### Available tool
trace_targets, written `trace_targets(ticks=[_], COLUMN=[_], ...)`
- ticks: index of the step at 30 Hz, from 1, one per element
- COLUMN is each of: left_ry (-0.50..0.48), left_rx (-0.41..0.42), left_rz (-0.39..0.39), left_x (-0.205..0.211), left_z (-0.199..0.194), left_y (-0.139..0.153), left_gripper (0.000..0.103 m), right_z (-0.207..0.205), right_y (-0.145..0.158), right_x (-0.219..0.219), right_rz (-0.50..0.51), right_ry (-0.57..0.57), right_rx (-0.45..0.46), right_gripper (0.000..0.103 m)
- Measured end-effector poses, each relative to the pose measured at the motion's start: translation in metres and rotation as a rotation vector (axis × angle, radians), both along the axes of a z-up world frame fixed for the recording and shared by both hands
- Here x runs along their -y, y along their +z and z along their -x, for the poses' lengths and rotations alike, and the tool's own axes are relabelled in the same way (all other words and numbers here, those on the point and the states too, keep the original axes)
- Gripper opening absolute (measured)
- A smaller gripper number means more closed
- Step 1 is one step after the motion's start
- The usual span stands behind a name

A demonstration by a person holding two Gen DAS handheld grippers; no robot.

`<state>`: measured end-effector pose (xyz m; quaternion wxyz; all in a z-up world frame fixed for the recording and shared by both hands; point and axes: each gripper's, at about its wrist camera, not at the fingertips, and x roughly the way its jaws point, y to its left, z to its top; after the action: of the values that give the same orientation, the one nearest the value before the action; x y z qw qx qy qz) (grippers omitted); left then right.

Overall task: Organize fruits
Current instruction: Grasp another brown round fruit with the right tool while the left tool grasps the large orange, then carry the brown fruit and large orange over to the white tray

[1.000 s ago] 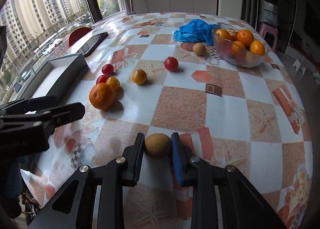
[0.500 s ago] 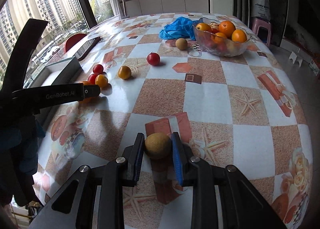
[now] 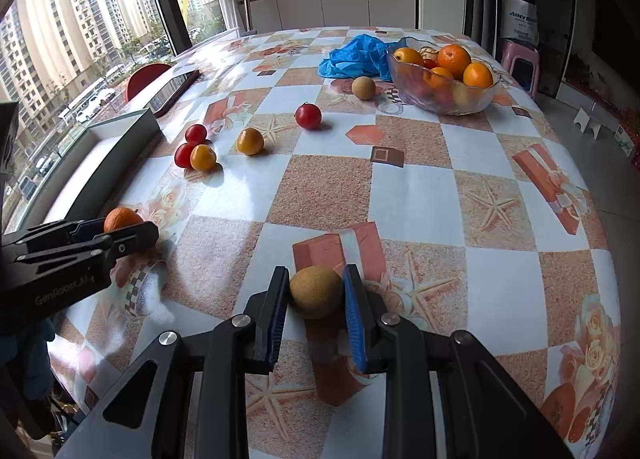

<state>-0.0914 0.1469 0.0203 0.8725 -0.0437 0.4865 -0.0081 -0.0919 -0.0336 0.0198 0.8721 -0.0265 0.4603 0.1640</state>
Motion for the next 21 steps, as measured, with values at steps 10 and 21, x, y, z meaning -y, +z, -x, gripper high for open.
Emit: trace_targets(ticks=[10, 21], left_ry=[-0.048, -0.050], left_rx=[0.035, 0.048], left_rz=[-0.055, -0.055], left_x=[0.008, 0.007], left_z=[0.032, 0.037], left_y=[-0.002, -0.003], left_gripper=[0.038, 0.038], right_z=[0.011, 0.015], right_y=[0.000, 0.000], right_x=[-0.004, -0.004], right_rz=[0.021, 0.016], right_ry=[0.001, -0.005], right_rx=[0.002, -0.011], right_gripper=[0.030, 0.030])
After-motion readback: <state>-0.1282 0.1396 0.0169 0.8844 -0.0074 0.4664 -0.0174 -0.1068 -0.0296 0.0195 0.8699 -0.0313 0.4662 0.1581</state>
